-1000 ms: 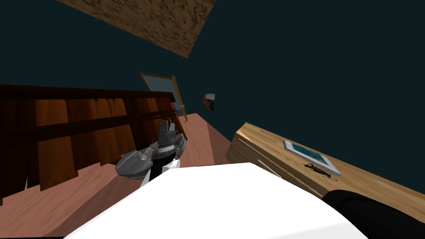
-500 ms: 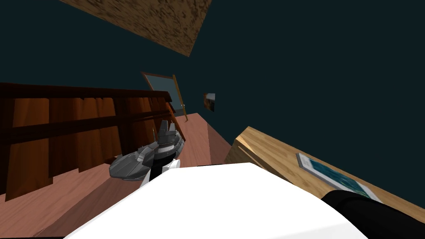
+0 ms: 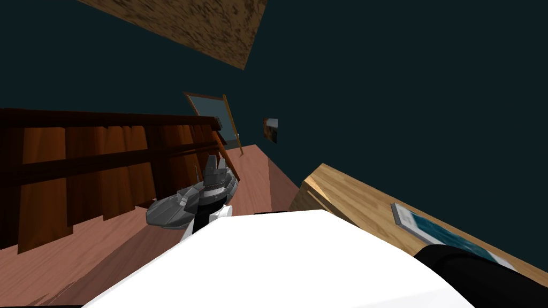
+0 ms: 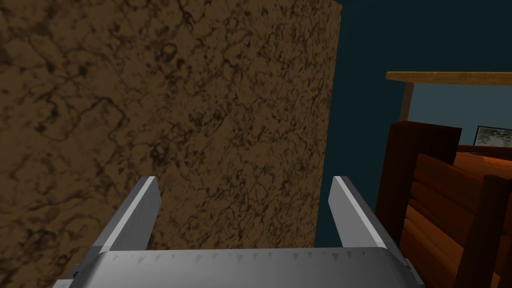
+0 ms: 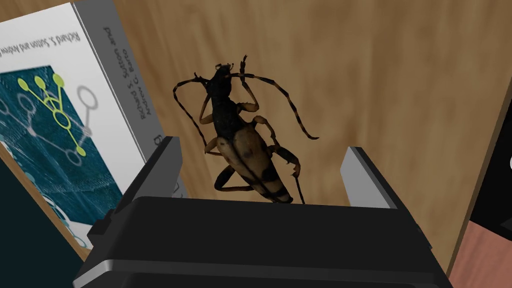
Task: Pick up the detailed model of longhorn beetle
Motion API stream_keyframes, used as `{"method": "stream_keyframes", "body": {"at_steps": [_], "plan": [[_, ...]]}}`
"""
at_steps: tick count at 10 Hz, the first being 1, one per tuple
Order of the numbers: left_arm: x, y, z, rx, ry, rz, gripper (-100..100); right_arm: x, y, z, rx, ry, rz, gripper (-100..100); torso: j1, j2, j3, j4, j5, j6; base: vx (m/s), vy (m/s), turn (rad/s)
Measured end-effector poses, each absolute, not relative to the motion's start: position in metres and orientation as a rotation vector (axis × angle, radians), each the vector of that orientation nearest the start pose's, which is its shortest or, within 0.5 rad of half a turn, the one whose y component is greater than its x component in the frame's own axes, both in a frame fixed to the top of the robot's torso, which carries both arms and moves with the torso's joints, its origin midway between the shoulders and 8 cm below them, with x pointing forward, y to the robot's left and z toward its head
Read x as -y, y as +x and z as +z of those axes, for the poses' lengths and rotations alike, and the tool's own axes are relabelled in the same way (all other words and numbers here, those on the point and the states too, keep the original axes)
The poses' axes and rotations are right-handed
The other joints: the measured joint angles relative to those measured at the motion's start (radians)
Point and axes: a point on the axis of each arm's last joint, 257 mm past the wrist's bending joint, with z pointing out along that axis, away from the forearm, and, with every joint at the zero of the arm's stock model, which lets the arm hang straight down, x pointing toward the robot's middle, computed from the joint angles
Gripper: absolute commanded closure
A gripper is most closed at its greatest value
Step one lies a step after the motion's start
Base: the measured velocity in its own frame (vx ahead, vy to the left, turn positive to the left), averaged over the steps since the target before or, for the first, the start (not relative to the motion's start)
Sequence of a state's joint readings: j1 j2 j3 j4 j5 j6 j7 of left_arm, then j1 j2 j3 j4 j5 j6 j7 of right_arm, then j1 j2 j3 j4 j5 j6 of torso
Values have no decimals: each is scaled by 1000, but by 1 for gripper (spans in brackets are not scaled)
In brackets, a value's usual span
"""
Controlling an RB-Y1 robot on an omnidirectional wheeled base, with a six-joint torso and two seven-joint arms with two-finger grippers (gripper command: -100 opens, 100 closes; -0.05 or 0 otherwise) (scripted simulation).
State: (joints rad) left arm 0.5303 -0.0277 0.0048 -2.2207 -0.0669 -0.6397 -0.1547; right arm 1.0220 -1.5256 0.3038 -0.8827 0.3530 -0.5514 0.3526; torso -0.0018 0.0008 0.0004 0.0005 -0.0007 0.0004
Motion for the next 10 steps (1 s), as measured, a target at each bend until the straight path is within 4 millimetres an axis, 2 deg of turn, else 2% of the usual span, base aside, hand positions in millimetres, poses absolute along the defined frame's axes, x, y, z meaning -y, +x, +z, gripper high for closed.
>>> {"method": "stream_keyframes", "body": {"at_steps": [1, 5, 6, 7, 9, 10], "plan": [[-275, 330, 14, -630, -532, -1115, 0, 780, -88, -302, -3077, -445, -507, 100, 1, 0, 0, 0, 0, 0, 0, 0, 0], [-275, 330, 14, -630, -532, -1115, 0, 781, -88, -301, -3077, -446, -510, 100, 2, 0, 0, 0, 0, 0, 0, 0, 0], [-275, 330, 14, -630, -532, -1115, 0, 781, -87, -301, -3077, -446, -510, 0, 2, 0, 0, 0, 0, 0, 0, 0, 0], [-275, 330, 14, -630, -532, -1115, 0, 781, -87, -301, -3077, -446, -510, 100, 2, 0, 0, 0, 0, 0, -6, 39, -93], [-275, 330, 14, -630, -532, -1115, 0, 786, -77, -287, -3074, -468, -509, 100, 6, 1, 1, 0, 1, 1, -7, 46, -61], [-275, 330, 14, -630, -532, -1115, 0, 786, -77, -286, -3074, -469, -506, 0, 5, 1, 1, 0, 0, 1, -1, 6, 0]]}}
